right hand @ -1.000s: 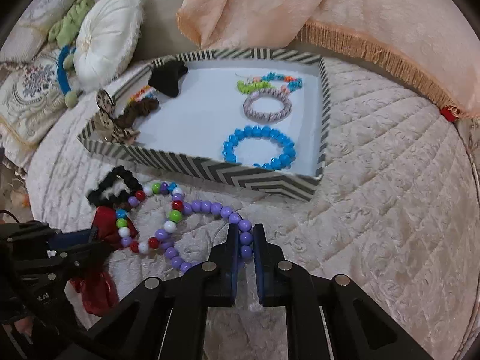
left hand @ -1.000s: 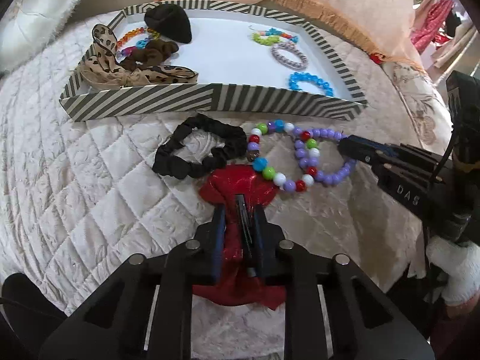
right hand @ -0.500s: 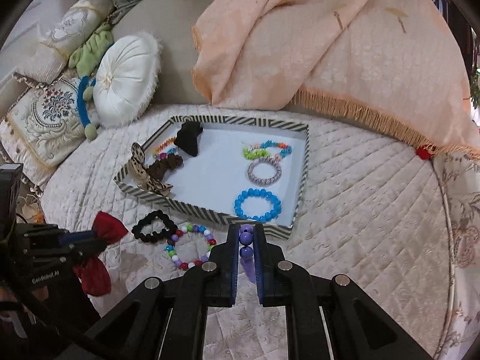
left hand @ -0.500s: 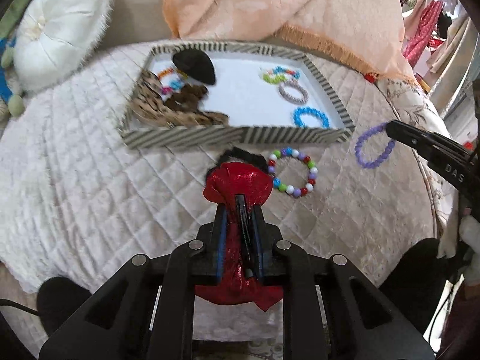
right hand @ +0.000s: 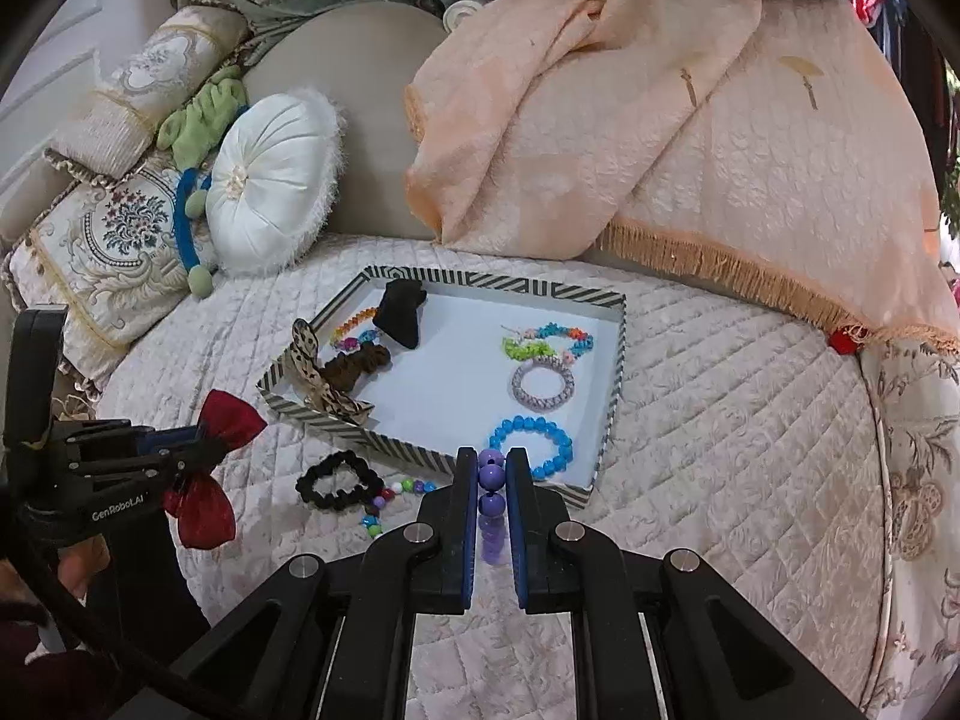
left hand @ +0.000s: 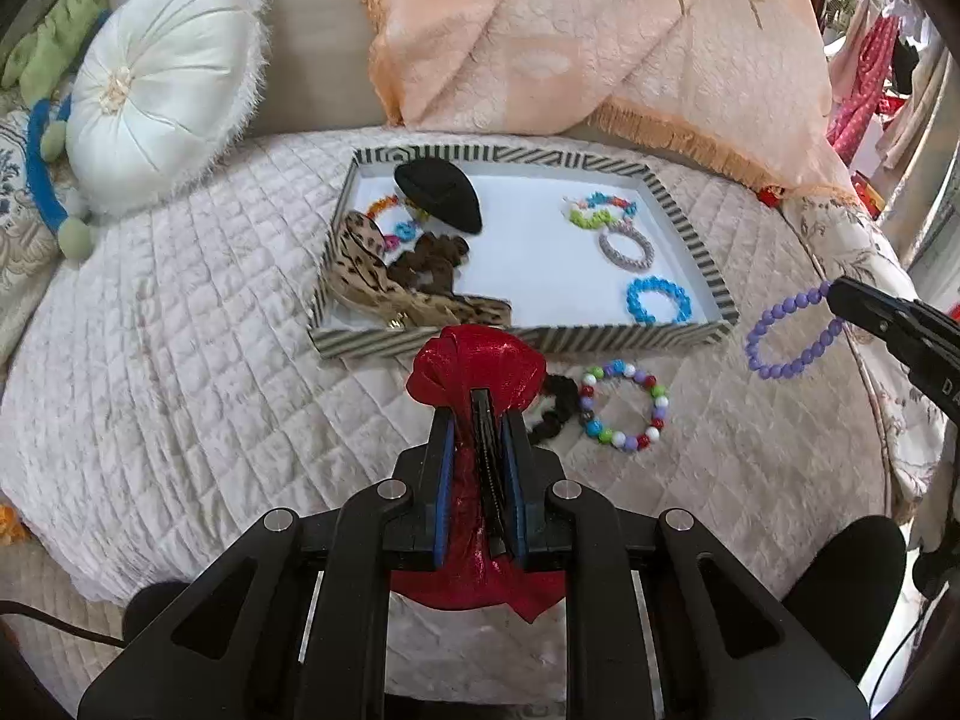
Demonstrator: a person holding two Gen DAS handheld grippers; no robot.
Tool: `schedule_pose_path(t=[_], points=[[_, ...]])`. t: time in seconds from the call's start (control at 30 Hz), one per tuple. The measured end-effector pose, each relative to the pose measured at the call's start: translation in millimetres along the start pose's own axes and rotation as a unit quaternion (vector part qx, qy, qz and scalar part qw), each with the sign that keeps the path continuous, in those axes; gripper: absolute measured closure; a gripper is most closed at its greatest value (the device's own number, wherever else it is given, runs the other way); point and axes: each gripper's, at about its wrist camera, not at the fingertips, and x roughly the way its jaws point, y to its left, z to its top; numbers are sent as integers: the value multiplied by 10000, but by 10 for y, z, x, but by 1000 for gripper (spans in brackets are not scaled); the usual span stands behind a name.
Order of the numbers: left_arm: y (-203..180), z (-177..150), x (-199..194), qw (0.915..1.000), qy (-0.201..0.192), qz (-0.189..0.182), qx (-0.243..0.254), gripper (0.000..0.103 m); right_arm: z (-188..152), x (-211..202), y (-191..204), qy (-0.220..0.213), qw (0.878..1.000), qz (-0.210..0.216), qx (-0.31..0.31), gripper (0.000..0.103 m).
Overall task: Organize jewelry
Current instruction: 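Carry the red bow and purple bracelet into the tray and open both tools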
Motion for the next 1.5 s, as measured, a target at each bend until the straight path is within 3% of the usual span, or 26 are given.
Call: schedule_pose_path(t=[1.07,1.5], points=[[51,505,137,9991,-211,364,98,89,307,233,104,65,9998,143,-155,94],[6,871,469,9998,-3,-22,-220,89,570,639,61,274,9991,286,-125,94]])
